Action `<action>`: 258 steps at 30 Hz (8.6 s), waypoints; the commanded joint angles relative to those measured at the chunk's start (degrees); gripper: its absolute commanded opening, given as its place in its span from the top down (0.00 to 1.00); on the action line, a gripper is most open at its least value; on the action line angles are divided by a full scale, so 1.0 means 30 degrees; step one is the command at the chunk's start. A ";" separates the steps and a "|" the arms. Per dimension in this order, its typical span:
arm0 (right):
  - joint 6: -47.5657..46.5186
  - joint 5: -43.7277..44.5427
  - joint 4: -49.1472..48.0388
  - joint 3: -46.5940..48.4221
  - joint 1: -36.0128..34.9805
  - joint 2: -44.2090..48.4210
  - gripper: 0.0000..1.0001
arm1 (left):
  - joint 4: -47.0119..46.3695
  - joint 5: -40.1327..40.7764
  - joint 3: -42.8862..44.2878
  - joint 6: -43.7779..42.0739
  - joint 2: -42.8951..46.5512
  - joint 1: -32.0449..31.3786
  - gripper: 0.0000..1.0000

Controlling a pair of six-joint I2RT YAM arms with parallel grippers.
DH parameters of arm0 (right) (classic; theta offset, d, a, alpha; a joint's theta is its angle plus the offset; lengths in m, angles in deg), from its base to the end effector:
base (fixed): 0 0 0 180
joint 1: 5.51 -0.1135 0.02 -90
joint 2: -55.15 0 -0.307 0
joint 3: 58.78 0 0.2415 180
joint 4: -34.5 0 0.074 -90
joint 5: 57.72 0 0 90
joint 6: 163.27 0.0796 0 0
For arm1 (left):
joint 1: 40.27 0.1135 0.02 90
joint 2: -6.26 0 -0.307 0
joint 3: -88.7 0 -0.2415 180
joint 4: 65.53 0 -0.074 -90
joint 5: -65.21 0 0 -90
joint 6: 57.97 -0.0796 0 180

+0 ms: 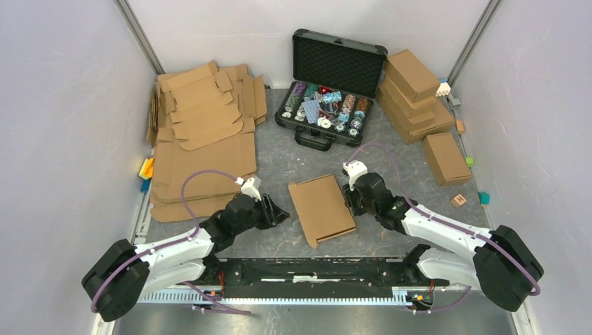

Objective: Fold the paper box

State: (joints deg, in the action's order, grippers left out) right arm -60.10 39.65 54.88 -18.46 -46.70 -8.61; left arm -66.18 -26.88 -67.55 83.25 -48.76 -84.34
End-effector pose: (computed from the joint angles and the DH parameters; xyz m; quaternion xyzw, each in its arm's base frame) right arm 0.1694 0.1347 0.1869 -0.1978 0.8968 0.1262 0.3752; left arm 0.1291 -0.1291 0.1615 -0.0451 0.8674 -0.3766 0.3219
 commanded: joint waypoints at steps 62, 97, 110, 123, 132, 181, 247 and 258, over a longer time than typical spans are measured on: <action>-0.1556 -0.0145 0.1235 0.0698 -0.3177 0.0220 0.43 | -0.1689 -0.1687 0.7417 -0.1794 -0.7884 -0.4117 0.68; 0.0805 -0.0400 0.2300 0.3332 -0.1146 0.6629 0.14 | 0.1001 -0.0736 0.8353 -0.3066 -0.5375 -0.3883 0.65; 0.1573 -0.5412 0.3212 0.4801 -0.1222 0.4045 0.03 | -0.0809 -0.1791 0.8636 -0.2778 -0.6660 -0.3875 0.66; 0.1182 0.0505 0.7638 0.6208 -0.4717 0.2182 0.11 | -0.2010 -0.2355 0.8774 -0.2587 -0.7336 -0.3937 0.67; 0.0511 0.1388 0.8962 0.5916 -0.4920 0.2629 0.49 | 0.0433 -0.1413 0.8801 -0.3589 -0.5656 -0.3363 0.66; -0.2595 -0.0725 0.7682 0.4686 -0.4827 0.2038 0.70 | 0.2938 -0.7209 1.1239 -1.3451 -0.5552 0.1579 0.43; -0.3105 -0.0047 0.7836 0.5648 -0.4285 0.1993 0.30 | 0.5978 -0.4605 1.1043 -1.3814 -0.5373 0.1800 0.98; -0.4243 0.0641 0.6844 0.6111 -0.4291 0.1789 0.23 | 0.5526 -0.4855 1.0890 -1.3558 -0.5342 0.1801 0.98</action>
State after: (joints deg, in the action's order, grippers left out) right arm -70.92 39.13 77.68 -2.97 -59.71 -3.65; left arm -51.73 -41.39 -35.18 43.12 -64.21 -79.12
